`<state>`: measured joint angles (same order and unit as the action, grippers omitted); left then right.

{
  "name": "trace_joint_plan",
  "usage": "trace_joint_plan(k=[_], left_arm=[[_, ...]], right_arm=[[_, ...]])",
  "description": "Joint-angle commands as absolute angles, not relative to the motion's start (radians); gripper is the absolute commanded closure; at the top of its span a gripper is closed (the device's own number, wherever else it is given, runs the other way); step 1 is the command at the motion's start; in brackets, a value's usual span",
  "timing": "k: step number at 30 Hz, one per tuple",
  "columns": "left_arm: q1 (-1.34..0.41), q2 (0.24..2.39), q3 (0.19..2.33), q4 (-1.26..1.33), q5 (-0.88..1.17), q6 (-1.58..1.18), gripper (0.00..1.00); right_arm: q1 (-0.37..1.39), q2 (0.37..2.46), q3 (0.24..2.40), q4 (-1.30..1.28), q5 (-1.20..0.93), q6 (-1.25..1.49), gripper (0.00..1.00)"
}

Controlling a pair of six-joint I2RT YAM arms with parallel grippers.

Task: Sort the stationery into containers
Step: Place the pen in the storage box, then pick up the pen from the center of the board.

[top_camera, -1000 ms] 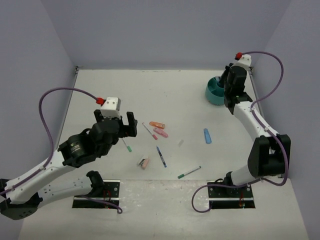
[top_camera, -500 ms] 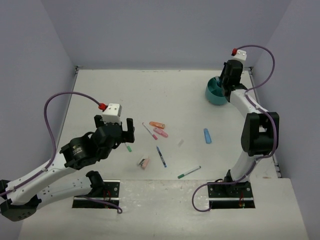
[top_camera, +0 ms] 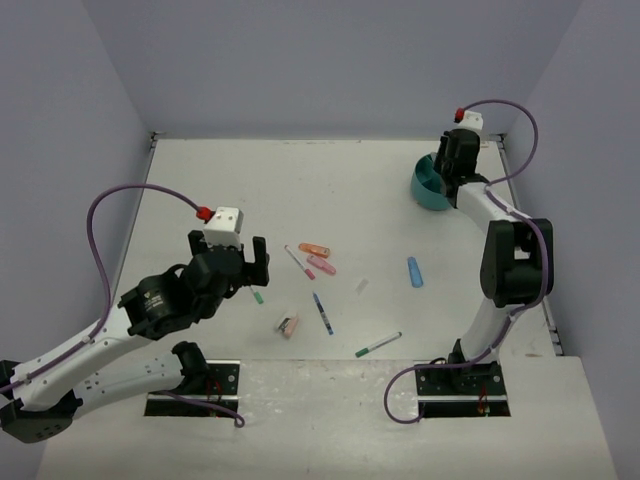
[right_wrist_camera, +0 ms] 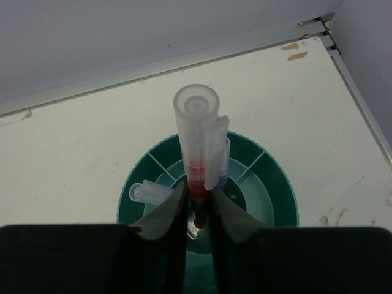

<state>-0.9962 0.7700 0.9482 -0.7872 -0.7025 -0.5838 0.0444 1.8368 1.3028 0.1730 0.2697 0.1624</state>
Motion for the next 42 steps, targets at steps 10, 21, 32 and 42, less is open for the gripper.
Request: trace_joint_plan(k=[10, 21, 32, 42], left_arm=[[-0.997, 0.801, 0.962, -0.793, -0.715, -0.636, 0.0], [-0.996, 0.926, 1.043, -0.923, -0.853, -0.877, 0.0], [-0.996, 0.959, 1.043, -1.003, -0.844, -1.237, 0.0], [-0.996, 0.904, 1.06, -0.899, -0.891, -0.941, 0.0]], right_arm=[[0.051, 1.59, 1.24, 0.096, 0.234, 0.237, 0.61], [0.373, 1.229, 1.128, -0.388, 0.26, 0.311, 0.2], [0.693, 1.193, 0.939, -0.499, 0.218, 0.483, 0.01], [0.995, 1.479, 1.026, -0.549, 0.21, 0.599, 0.06]])
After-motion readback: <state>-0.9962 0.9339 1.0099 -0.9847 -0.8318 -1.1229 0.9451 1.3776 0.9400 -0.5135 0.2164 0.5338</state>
